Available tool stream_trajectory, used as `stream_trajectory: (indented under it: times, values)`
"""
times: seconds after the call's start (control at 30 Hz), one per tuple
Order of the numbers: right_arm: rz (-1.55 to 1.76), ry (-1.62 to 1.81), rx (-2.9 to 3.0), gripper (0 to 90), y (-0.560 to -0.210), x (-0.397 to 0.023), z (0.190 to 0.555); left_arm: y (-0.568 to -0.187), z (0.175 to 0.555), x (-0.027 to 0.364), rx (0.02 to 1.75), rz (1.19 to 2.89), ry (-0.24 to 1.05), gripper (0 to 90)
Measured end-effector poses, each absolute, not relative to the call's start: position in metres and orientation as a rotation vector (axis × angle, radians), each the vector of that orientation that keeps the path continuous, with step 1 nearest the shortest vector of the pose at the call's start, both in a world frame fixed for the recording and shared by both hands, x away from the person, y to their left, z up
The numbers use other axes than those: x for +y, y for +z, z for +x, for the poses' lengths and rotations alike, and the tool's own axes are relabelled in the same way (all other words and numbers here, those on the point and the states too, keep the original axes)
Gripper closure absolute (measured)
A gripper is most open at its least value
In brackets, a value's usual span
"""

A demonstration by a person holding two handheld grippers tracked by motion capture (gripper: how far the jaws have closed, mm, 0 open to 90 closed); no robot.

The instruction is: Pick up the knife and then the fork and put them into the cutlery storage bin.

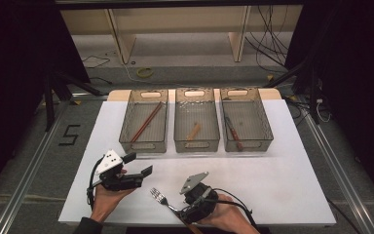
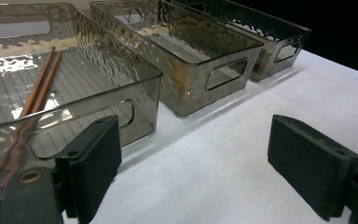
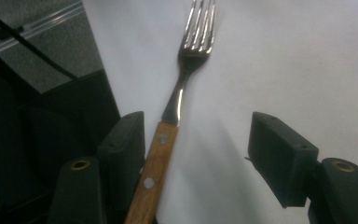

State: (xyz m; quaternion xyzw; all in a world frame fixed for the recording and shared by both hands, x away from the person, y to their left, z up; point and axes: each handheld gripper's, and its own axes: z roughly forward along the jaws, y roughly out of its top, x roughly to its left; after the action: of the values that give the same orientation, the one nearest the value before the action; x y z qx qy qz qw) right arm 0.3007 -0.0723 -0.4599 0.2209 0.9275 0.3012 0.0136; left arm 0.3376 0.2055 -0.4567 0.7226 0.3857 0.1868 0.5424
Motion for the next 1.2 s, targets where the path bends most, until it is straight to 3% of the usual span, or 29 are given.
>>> stream_trajectory:
  times: [0.63, 1.0, 1.2]
  values:
    - [0.535, 0.829, 2.954, 51.8, -0.472, -0.059, 0.288, -0.457, 0.338, 0.205, 0.915, 1.718, 0.445, 16.8]
    - [0.494, 0.736, 2.943, 69.6, -0.473, -0.056, 0.285, -0.457, 0.337, 0.205, 0.916, 1.717, 0.444, 16.8]
    - [0.517, 0.713, 2.954, 74.7, -0.472, -0.056, 0.289, -0.457, 0.337, 0.205, 0.914, 1.721, 0.444, 16.8]
